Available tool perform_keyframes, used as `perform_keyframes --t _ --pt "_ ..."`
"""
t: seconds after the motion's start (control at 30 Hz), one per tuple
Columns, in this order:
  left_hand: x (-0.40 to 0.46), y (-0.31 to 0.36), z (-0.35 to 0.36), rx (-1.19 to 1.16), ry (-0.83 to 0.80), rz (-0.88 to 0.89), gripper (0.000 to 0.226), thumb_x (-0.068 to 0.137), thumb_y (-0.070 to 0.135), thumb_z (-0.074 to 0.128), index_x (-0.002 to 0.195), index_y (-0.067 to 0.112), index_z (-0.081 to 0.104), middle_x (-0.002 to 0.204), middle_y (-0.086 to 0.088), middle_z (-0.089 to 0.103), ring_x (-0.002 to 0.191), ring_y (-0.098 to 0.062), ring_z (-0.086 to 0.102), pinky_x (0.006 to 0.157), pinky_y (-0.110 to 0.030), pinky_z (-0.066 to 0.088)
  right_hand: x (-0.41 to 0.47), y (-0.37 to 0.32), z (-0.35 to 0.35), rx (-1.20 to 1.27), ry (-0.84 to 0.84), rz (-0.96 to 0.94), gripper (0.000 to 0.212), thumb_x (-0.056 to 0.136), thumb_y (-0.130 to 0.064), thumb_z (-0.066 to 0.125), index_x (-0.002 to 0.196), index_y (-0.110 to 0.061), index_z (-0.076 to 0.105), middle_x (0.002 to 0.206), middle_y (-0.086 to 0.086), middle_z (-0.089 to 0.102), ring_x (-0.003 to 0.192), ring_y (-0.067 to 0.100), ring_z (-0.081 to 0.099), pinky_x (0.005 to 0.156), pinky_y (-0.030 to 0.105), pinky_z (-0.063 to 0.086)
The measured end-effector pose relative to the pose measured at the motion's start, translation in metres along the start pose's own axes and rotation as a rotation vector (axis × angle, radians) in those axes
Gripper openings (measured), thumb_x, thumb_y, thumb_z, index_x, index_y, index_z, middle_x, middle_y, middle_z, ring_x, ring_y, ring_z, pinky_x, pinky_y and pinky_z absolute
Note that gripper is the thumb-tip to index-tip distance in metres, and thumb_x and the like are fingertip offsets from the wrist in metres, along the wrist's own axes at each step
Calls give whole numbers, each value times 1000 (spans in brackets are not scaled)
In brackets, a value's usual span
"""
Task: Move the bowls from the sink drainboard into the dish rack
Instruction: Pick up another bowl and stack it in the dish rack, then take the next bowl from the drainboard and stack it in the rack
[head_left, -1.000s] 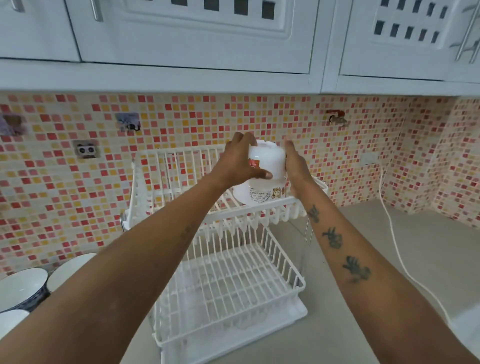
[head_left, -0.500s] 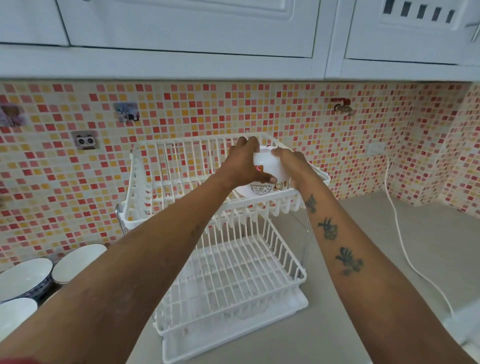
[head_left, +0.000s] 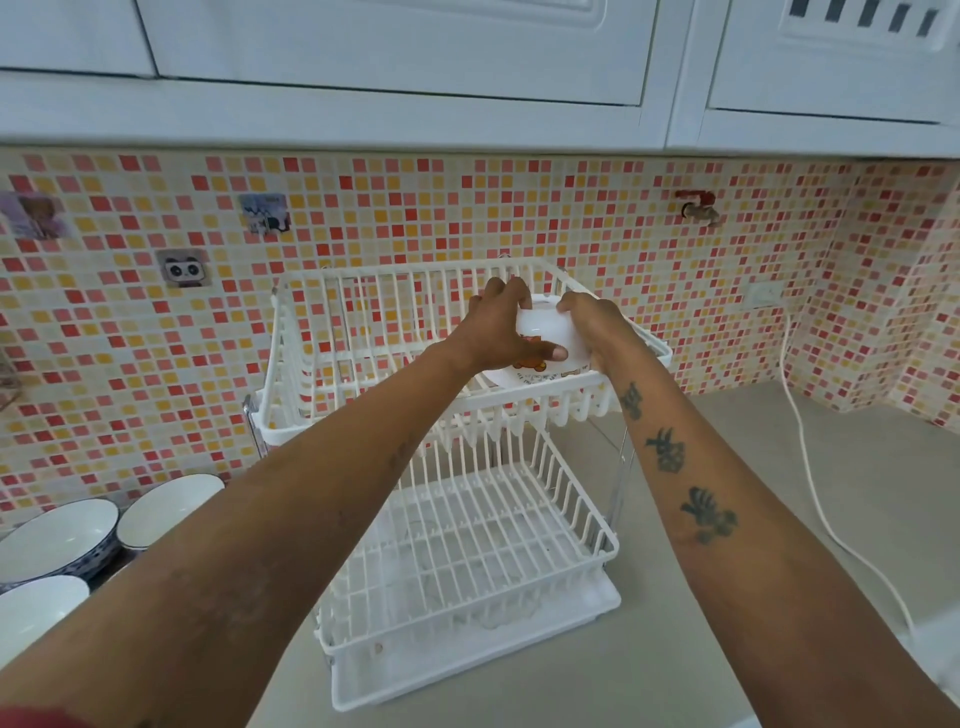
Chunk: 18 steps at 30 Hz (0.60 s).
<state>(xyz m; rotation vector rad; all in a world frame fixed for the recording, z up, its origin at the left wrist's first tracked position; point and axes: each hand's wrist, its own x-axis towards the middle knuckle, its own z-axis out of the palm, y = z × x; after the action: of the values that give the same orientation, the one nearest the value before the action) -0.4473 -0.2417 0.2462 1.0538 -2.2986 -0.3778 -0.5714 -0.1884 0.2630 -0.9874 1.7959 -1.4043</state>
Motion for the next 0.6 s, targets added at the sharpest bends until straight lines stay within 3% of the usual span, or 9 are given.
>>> perform_keyframes --t 0.1,0.2,0.23,0.33,0.4,0.47,0.53,0.6 --pt "-5 1 -8 -106 -42 -26 58 82 45 70 123 12 47 130 -12 44 117 -29 50 94 -35 46 1 0 1 -24 53 -30 37 89 -29 49 121 -10 54 102 7 60 87 22 58 75 33 50" --pt "-17 5 -25 -180 -9 -38 46 96 46 48 124 10 50 136 -13 44 125 -27 47 90 -28 36 3 0 0 -55 136 -148 36 90 -32 49 115 -9 59 107 8 63 78 17 56 59 26 42" --pt "-22 5 -33 -196 12 -40 43 98 46 44 119 9 52 136 -13 46 126 -26 46 91 -28 35 3 0 0 -94 182 -211 37 89 -33 49 115 -9 61 114 9 63 84 18 57 60 24 40" --pt "-42 5 -67 -285 96 -41 33 102 41 38 101 10 51 133 -14 52 120 -21 49 93 -30 37 -12 -5 6 -122 316 -440 38 89 -32 52 118 -10 64 131 4 58 113 20 57 85 21 38" --pt "-60 -1 -94 -365 184 -51 37 103 38 35 105 7 53 131 -13 55 112 -15 50 92 -29 38 -30 -18 21 -42 279 -536 33 88 -28 53 110 -9 68 124 4 62 111 17 58 88 22 40" --pt "-82 -12 -121 -442 279 -93 42 104 37 30 118 7 55 134 -12 55 113 -15 50 94 -30 41 -54 -36 45 52 173 -575 25 88 -25 53 97 -10 70 105 1 66 95 10 60 83 19 45" --pt "-103 -32 -146 -505 388 -164 48 105 38 26 123 3 55 135 -13 55 118 -20 52 99 -36 44 -82 -56 74 125 60 -617 17 91 -19 53 79 -16 65 80 -10 60 75 -1 55 71 7 43" --pt "-127 -57 -173 -561 500 -253 50 105 40 26 117 4 58 130 -14 58 114 -23 56 96 -38 47 -109 -72 107 182 -56 -635 17 93 -19 53 78 -21 62 75 -12 57 68 -7 52 57 -4 38"
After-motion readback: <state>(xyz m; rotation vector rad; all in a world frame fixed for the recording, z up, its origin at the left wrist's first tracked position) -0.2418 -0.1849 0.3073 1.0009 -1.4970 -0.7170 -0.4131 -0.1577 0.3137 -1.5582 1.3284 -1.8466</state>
